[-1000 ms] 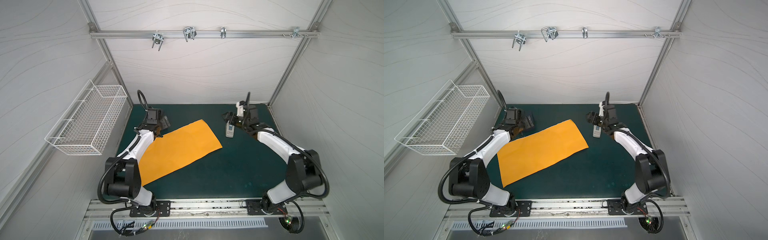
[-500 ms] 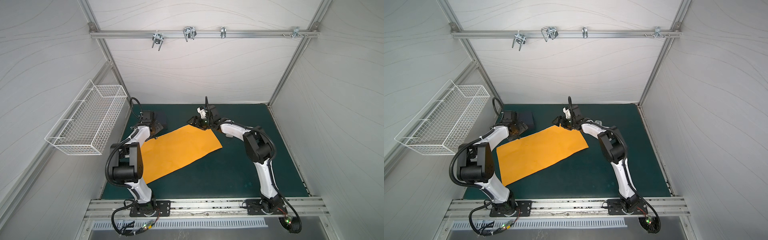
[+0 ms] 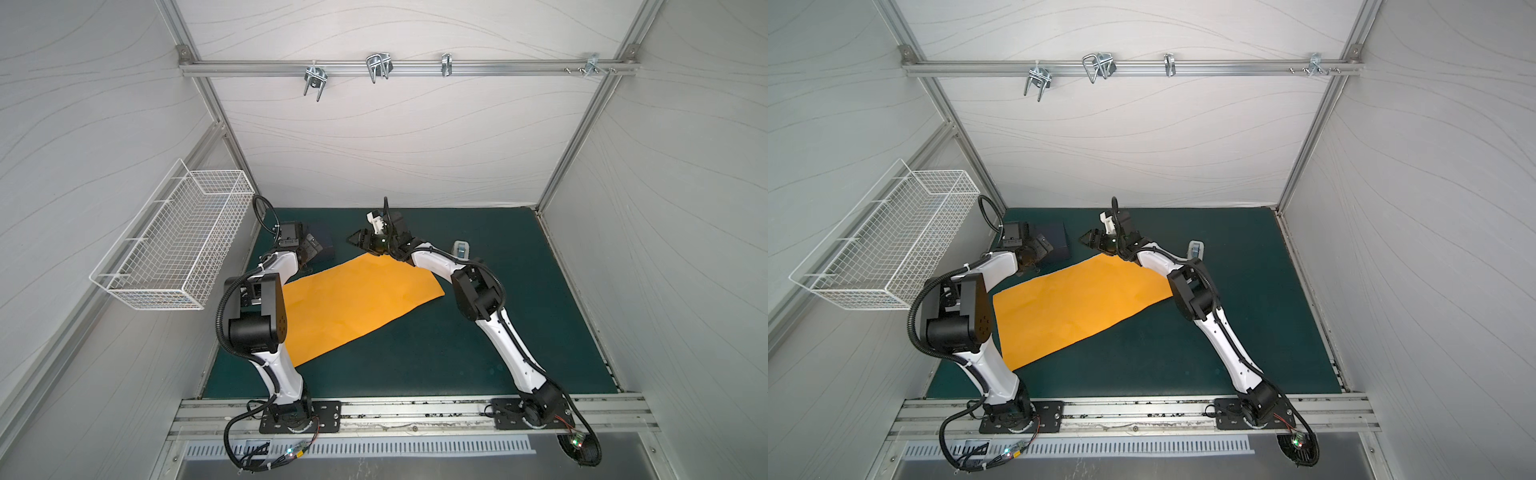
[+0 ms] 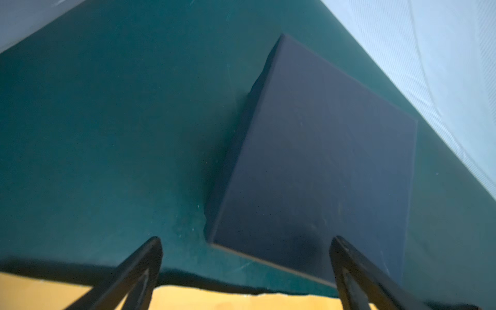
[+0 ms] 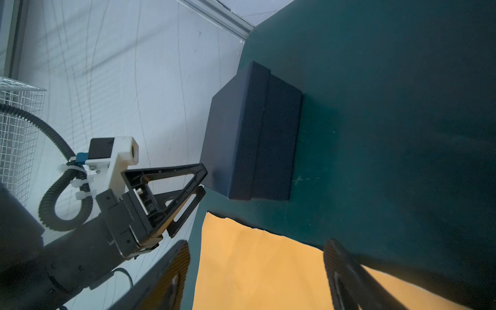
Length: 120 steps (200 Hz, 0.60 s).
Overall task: Wrap a gift box in wrapping paper
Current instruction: Move the gift box to the top-center of the table.
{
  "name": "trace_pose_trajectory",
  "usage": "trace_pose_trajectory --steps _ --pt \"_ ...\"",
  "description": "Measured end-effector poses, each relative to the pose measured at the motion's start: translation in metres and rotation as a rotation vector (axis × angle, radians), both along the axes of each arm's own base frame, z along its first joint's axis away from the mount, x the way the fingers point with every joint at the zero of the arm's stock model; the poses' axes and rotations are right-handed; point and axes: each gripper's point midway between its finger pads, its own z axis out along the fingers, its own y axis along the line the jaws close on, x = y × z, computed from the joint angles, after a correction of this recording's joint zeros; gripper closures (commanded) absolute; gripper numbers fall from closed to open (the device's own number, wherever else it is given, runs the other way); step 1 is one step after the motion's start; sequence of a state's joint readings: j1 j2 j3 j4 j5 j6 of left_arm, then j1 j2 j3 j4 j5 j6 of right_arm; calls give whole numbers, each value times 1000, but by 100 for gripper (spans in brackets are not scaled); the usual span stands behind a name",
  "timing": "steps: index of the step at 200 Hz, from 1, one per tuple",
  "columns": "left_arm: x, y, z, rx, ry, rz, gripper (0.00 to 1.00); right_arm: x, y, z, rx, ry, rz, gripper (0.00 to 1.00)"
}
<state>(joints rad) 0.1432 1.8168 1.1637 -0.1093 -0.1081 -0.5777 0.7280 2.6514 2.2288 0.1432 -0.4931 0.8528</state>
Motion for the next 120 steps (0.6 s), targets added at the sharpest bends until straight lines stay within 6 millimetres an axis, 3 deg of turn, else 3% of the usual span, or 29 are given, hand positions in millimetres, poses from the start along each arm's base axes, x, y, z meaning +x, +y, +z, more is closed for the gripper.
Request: trace_pose_trajectory --steps 52,98,120 --pt "35 8 -9 -80 -42 -40 2 6 30 2 6 -79 -60 17" --pt "44 -2 -12 -136 -68 -91 3 25 38 5 28 -114 -151 20" --pt "57 -6 -12 -164 -83 -126 5 29 39 -7 31 -93 -170 20"
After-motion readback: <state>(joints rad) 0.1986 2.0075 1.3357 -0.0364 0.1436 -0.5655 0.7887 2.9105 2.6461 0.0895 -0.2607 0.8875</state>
